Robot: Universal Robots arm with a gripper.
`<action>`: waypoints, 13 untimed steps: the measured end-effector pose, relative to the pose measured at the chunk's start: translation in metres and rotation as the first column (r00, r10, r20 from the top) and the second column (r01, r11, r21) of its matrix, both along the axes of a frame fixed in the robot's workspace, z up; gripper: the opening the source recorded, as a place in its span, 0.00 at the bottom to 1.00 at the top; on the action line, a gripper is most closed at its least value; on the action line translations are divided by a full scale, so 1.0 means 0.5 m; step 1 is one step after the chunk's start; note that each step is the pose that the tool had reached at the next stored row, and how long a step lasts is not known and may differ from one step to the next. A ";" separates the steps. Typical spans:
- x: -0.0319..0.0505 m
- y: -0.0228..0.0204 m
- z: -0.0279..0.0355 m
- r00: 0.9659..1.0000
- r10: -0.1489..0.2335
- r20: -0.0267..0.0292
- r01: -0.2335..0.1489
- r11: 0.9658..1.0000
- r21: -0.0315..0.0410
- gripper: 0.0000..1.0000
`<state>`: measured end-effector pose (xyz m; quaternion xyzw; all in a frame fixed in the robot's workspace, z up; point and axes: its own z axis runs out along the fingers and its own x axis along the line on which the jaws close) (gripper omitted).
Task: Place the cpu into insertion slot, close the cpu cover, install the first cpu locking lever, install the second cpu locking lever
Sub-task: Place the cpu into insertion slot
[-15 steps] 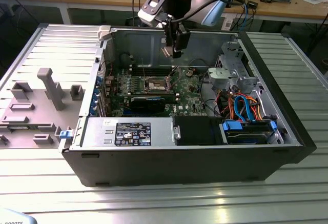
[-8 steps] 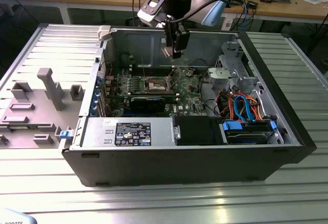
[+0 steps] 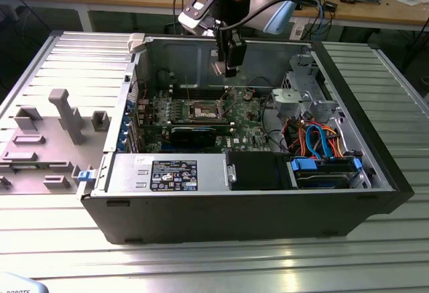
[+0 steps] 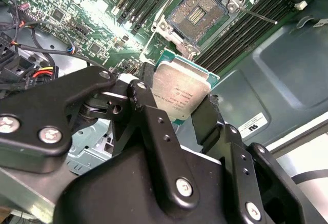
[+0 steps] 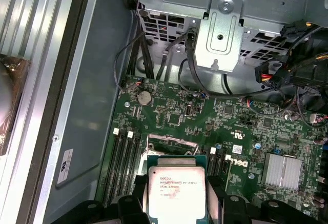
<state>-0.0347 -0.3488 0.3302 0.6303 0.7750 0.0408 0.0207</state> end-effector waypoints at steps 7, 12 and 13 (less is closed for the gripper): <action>0.000 0.0000 0.000 1.000 -0.006 0.000 0.006 1.000 0.000 0.54; 0.000 0.0000 0.000 0.999 -0.040 0.000 0.040 0.999 0.000 0.54; 0.000 0.0000 0.000 0.999 -0.048 0.000 0.048 0.999 0.000 0.54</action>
